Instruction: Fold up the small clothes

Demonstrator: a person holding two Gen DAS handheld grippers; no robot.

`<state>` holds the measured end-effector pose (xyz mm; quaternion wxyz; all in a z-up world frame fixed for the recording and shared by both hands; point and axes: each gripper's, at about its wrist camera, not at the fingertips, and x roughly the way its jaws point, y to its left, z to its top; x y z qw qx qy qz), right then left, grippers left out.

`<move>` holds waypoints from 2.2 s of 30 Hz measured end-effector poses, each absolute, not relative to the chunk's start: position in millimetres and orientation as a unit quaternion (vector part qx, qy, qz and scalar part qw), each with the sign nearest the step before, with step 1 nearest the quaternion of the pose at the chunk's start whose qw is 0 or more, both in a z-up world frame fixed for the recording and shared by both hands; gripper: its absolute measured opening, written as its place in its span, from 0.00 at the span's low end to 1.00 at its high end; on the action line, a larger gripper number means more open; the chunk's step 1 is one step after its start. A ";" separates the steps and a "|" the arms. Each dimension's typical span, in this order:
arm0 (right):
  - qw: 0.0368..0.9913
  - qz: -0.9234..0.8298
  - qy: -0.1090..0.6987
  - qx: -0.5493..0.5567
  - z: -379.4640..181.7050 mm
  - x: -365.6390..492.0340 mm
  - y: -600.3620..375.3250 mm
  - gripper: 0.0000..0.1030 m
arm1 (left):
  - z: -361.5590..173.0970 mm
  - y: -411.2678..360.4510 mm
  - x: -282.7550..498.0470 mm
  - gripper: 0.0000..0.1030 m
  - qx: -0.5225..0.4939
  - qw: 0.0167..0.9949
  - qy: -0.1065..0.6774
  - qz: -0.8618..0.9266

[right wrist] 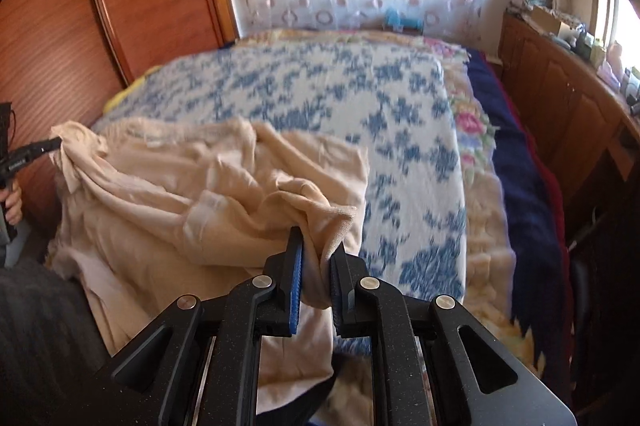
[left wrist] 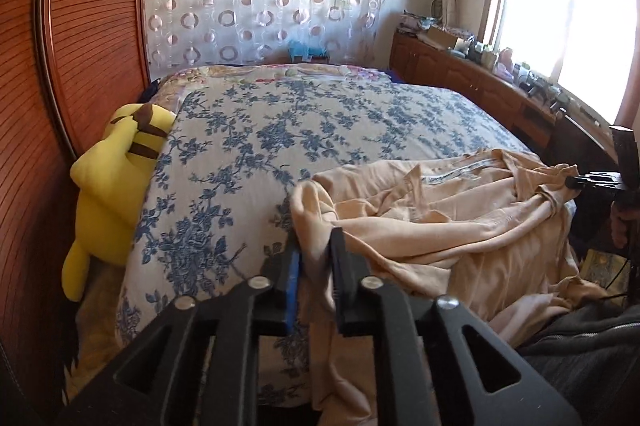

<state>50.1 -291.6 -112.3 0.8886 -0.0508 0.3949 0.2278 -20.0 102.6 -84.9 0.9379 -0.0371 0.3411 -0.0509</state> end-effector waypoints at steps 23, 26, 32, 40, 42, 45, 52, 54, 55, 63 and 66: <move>0.908 0.205 0.361 -0.051 -90.2 105.9 -303.2 0.64 | -83.8 97.7 72.5 0.41 -0.016 0.909 0.402 -0.104; 0.901 0.209 0.379 -0.031 -105.6 125.9 -304.6 0.64 | -92.6 93.6 85.2 0.41 -0.014 0.902 0.418 -0.110; 0.884 0.230 0.406 -0.024 -126.4 142.5 -294.2 0.64 | -107.2 90.6 97.8 0.41 -0.011 0.890 0.440 -0.115; 0.873 0.233 0.426 -0.035 -142.5 149.7 -284.6 0.64 | -124.7 90.6 107.7 0.41 -0.022 0.881 0.461 -0.106; 0.874 0.233 0.424 -0.037 -144.0 149.1 -283.6 0.64 | -125.0 89.9 110.3 0.41 -0.026 0.881 0.461 -0.106; 0.874 0.233 0.424 -0.041 -144.2 148.2 -281.6 0.61 | -124.6 88.3 115.4 0.41 -0.025 0.879 0.463 -0.107; 0.860 0.268 0.430 -0.071 -142.6 137.7 -264.6 0.08 | -111.0 77.9 106.7 0.06 -0.033 0.886 0.439 -0.146; 0.857 0.278 0.428 -0.075 -138.0 130.9 -262.1 0.06 | -95.2 76.7 98.9 0.06 -0.038 0.891 0.425 -0.158; 0.860 0.274 0.421 -0.084 -133.2 124.7 -260.7 0.06 | -87.1 77.0 95.1 0.06 -0.037 0.894 0.418 -0.160; 0.891 0.269 0.356 -0.085 -75.9 87.7 -264.9 0.05 | -19.6 63.8 60.0 0.05 0.019 0.916 0.361 -0.176; 0.901 0.268 0.327 -0.091 -48.1 72.2 -264.8 0.05 | 5.3 63.8 47.5 0.04 0.022 0.926 0.331 -0.179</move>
